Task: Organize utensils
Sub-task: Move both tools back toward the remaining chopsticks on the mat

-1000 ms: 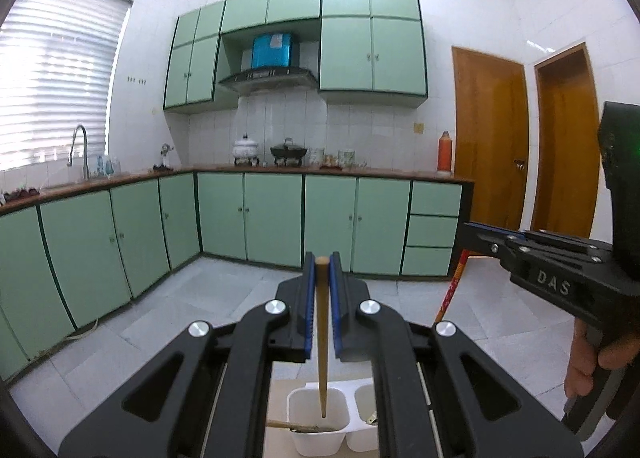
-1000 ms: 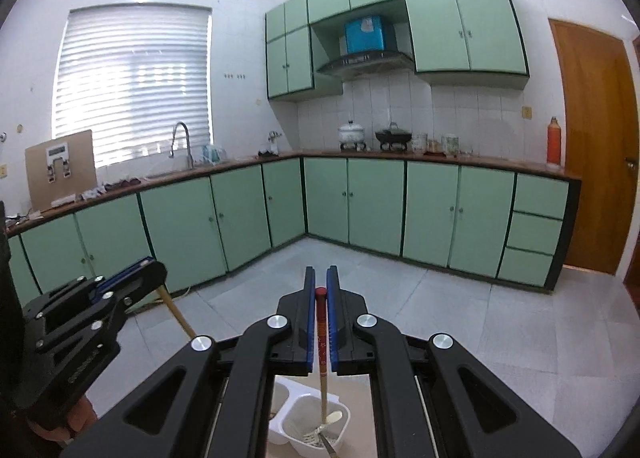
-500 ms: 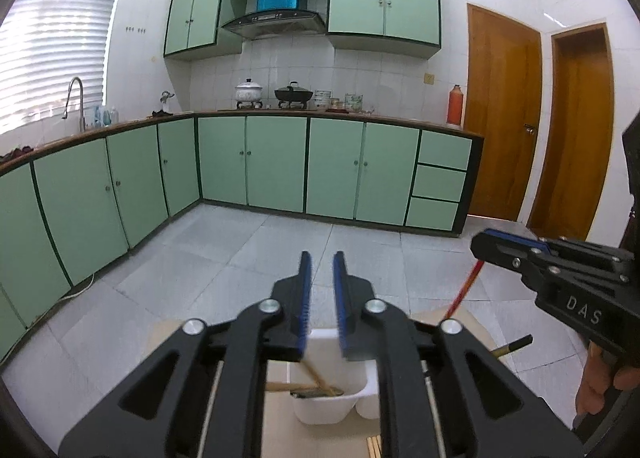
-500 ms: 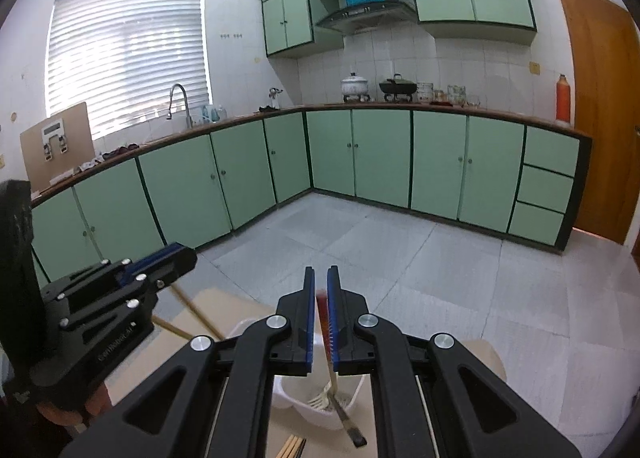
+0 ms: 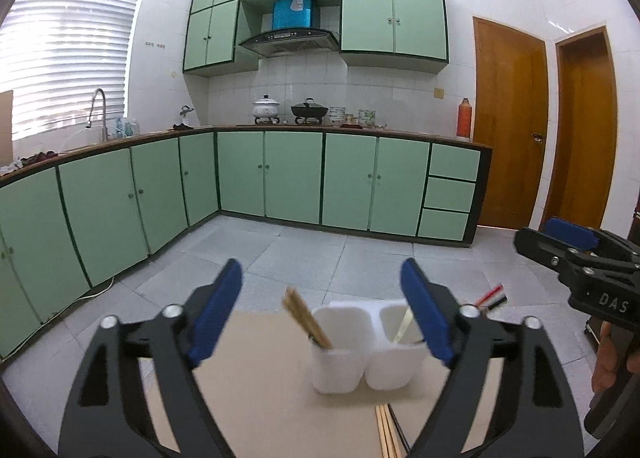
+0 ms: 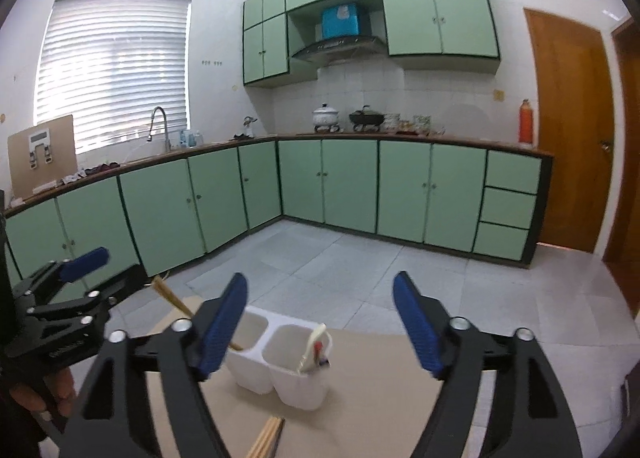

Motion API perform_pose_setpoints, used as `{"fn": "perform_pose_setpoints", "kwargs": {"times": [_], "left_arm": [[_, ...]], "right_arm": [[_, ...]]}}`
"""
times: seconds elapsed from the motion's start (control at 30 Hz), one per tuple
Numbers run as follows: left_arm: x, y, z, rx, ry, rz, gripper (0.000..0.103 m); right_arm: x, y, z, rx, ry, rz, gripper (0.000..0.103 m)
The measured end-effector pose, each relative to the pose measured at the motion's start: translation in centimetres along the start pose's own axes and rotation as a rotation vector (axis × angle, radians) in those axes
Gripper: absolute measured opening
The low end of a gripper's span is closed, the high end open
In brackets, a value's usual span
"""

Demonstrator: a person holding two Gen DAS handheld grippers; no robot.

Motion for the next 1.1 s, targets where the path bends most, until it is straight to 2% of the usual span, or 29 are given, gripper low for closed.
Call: {"fn": "perform_pose_setpoints", "kwargs": {"times": [0.13, 0.23, 0.37, 0.67, 0.87, 1.1], "left_arm": [[-2.4, 2.5, -0.1, 0.017, 0.006, -0.014, 0.09], [-4.5, 3.8, 0.1, 0.026, -0.01, -0.042, 0.093], [-7.6, 4.9, 0.0, 0.045, -0.04, -0.093, 0.094], [-13.1, 7.1, -0.4, 0.042, -0.027, -0.177, 0.094], [-15.0, 8.1, -0.4, 0.044, -0.024, -0.198, 0.094], [-15.4, 9.2, -0.3, 0.043, -0.032, -0.198, 0.094]], "right_arm": [[-2.3, 2.2, 0.0, -0.028, -0.02, 0.004, 0.096], [-4.6, 3.6, -0.3, -0.063, -0.013, -0.006, 0.097], [-7.4, 4.5, -0.8, -0.061, -0.011, -0.053, 0.097], [-12.6, 6.0, -2.5, -0.042, -0.023, -0.135, 0.097], [-14.5, 7.0, -3.3, -0.027, -0.016, -0.152, 0.097], [-15.8, 7.8, -3.7, -0.011, -0.022, -0.167, 0.097]]}}
Point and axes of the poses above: each gripper's, at about its wrist camera, not at the fingertips, and y roughly against the way its jaws point, z to its right, x to its top, the point moved 4 cm from there along -y, roughly the way its jaws point, and after that the axes turned 4 degrees about z, right-handed, at the moved point
